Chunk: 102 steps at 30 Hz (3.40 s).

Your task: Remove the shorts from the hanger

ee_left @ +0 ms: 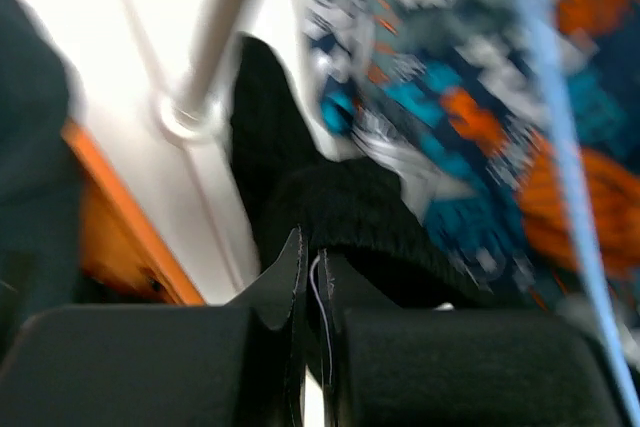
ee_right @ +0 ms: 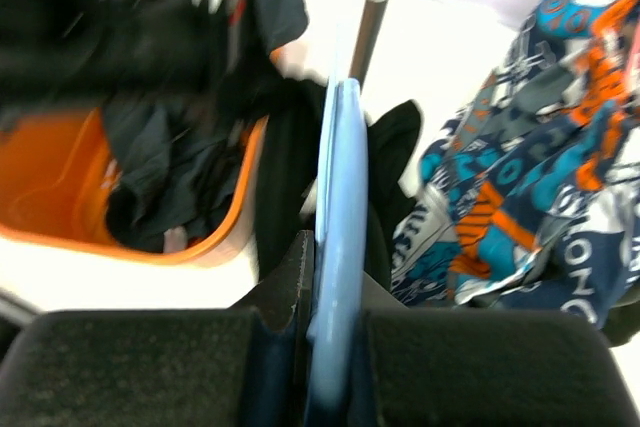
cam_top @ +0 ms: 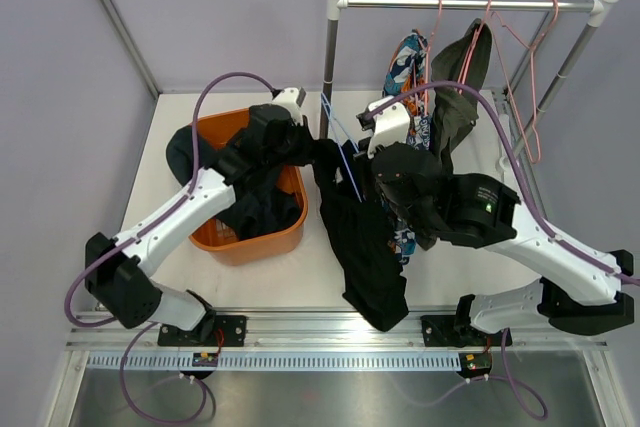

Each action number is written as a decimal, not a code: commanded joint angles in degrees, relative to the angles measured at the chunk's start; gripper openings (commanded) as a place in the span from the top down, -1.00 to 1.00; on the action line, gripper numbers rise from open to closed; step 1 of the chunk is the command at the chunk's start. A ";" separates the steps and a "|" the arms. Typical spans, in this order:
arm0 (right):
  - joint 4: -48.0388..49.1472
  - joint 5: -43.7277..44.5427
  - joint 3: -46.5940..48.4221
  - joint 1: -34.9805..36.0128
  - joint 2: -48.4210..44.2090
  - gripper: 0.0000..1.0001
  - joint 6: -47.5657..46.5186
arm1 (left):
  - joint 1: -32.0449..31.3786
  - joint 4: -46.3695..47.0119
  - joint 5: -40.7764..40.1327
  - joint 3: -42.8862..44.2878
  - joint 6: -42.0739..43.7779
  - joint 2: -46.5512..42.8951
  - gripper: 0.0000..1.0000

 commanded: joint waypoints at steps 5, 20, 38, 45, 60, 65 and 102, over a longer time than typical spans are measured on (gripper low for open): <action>8.86 6.83 4.86 -2.21 3.36 1.00 -6.32 | -8.89 4.94 1.89 -5.23 4.21 -14.11 1.00; 9.06 -5.30 11.45 -21.54 5.65 1.00 -6.32 | -11.45 -11.15 -14.72 30.59 18.97 -11.41 1.00; 13.01 -4.60 31.14 -23.57 11.63 1.00 -11.33 | -11.28 -5.88 -8.41 30.99 23.66 -5.86 1.00; 15.47 -4.60 28.34 -23.57 12.42 1.00 -11.95 | -11.37 -0.52 5.83 19.29 20.57 -9.02 1.00; 8.88 -15.85 12.01 -23.57 2.85 1.00 -3.16 | -11.28 11.39 -24.48 40.80 43.40 -9.73 0.86; 9.23 -16.55 6.45 -23.57 0.20 1.00 -1.84 | -11.36 24.77 -24.30 42.67 54.64 -10.78 0.97; 8.88 -18.23 2.48 -23.57 2.39 1.00 -2.10 | 17.27 -2.02 -3.69 -29.28 -11.94 -32.12 0.85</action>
